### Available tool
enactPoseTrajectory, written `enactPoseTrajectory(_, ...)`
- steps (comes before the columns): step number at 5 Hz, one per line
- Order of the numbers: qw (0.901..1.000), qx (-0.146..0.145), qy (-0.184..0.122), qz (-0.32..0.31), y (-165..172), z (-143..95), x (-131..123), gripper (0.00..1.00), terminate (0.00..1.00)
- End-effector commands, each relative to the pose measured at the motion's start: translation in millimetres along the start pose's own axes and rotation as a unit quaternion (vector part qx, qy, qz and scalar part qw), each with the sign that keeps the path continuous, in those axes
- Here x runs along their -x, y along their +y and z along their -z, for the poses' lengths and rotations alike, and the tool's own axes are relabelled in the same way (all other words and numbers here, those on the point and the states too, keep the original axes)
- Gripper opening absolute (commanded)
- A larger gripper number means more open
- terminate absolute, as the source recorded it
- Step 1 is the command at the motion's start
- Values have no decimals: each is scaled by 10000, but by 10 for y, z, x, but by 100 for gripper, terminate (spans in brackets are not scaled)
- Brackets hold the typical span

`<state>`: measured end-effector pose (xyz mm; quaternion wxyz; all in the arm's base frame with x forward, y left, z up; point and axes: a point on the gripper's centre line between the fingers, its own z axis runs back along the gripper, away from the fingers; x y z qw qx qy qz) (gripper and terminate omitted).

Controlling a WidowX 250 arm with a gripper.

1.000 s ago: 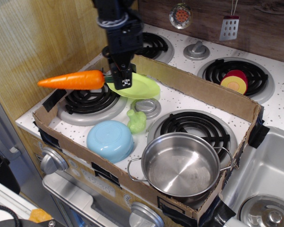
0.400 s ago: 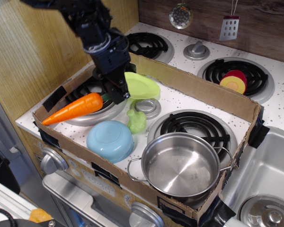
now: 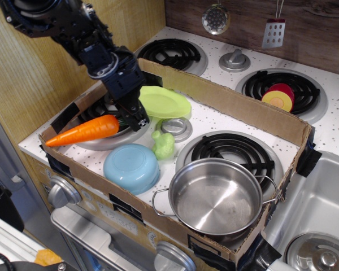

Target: Take carrot off plate

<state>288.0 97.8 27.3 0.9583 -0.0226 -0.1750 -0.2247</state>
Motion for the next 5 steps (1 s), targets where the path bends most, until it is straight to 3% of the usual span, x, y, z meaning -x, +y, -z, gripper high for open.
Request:
enactPoseTrajectory(1,9977,-345,-257,527,89,-117,-225,100,0)
enactPoseTrajectory(4,9913,-442,486,1142,181,-551,-537,100,0)
enactPoseTrajectory(5,9887,-514,625,1260,228,-660,-664,100,100)
